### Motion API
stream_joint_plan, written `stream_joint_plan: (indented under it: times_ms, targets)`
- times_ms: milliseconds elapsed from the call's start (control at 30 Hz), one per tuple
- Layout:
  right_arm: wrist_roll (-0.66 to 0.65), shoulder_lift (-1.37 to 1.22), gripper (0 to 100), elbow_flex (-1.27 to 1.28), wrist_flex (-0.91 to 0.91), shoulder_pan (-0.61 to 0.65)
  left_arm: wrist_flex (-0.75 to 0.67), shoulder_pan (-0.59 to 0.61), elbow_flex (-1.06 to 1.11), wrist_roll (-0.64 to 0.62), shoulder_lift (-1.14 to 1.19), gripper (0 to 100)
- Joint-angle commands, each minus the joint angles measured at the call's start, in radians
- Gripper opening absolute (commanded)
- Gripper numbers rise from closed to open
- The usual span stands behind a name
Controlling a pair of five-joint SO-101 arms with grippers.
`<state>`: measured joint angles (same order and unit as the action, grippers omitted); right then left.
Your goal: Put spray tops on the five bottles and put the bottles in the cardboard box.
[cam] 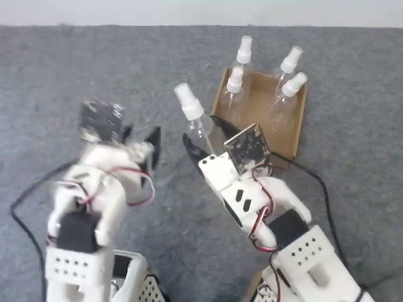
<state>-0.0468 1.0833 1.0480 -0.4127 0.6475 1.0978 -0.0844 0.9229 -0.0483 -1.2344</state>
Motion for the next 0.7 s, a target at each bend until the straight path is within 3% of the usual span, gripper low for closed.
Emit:
stream_joint_plan:
  times_ms: [0,100,300,667]
  targets:
    - [-0.009,-0.084,0.6,-0.158,-0.03,-0.027,-0.043,-0.061,0.093,0.002,-0.147,17]
    - [-0.006,-0.188,0.6,-0.236,-0.03,-0.045,-0.043,-0.098,0.16,0.002,-0.253,18]
    - [-0.006,-0.377,0.6,-0.405,-0.064,-0.03,-0.046,-0.175,0.294,0.002,-0.399,32]
    - [-0.011,-0.452,0.6,-0.666,-0.435,0.084,-0.173,-0.183,0.424,0.002,-0.43,32]
